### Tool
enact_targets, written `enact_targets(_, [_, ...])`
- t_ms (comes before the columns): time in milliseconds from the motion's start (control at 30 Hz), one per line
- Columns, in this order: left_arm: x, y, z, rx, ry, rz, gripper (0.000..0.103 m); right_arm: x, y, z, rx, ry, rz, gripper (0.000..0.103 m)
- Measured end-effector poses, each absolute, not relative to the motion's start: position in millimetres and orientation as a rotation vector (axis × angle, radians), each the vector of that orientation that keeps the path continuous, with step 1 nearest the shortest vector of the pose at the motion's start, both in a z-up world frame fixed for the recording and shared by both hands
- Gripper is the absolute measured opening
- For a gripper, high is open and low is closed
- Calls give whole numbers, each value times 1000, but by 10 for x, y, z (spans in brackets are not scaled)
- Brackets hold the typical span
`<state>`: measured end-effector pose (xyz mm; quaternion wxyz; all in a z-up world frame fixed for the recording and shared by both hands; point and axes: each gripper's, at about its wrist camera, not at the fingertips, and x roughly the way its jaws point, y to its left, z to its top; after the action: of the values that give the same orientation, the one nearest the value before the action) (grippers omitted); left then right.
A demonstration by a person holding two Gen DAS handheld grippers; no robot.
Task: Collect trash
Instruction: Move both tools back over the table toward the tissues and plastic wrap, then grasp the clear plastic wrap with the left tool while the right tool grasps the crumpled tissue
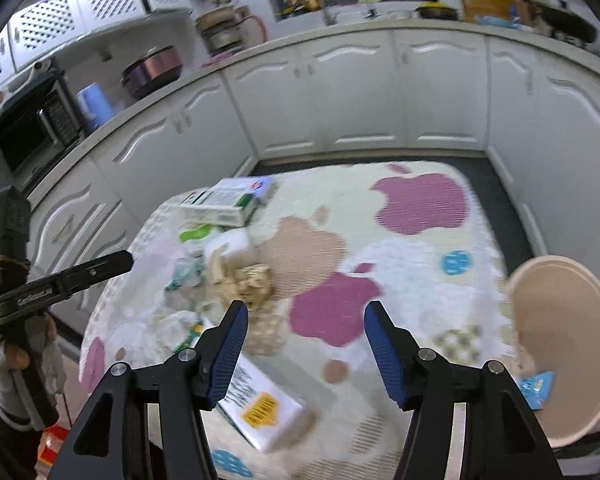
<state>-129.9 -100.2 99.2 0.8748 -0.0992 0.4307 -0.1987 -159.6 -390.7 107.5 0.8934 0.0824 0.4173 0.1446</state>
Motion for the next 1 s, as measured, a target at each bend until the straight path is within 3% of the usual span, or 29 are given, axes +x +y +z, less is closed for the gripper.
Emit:
enact_targets(167, [-1201, -848, 819, -242, 949, -407, 53, -1305, -3539, 921, 161, 942, 382, 66])
enact_targets(567, [-950, -1075, 354, -164, 1046, -438, 52, -766, -3200, 502, 192, 1100, 413, 66])
enact_targets(600, [-937, -1091, 334, -155, 1049, -439, 52, -735, -3192, 468, 200, 1115, 423, 65])
enact_targets(633, [-934, -1105, 312, -147, 1050, -445, 49, -716, -3181, 436, 201, 1124, 430, 53])
enact_targets(667, [-931, -1113, 308, -141, 1052, -447, 38, -705, -3169, 409, 200, 1129, 436, 43])
enact_targets(733, [-936, -1118, 293, -122, 1054, -445, 27, -703, -3185, 382, 223, 1125, 449, 31])
enact_targets(867, [-945, -1063, 350, -131, 1034, -437, 17, -786, -3254, 497, 232, 1077, 459, 27])
enact_targets(1000, [-981, -960, 545, -157, 982, -426, 15, -934, -3385, 684, 238, 1020, 462, 25])
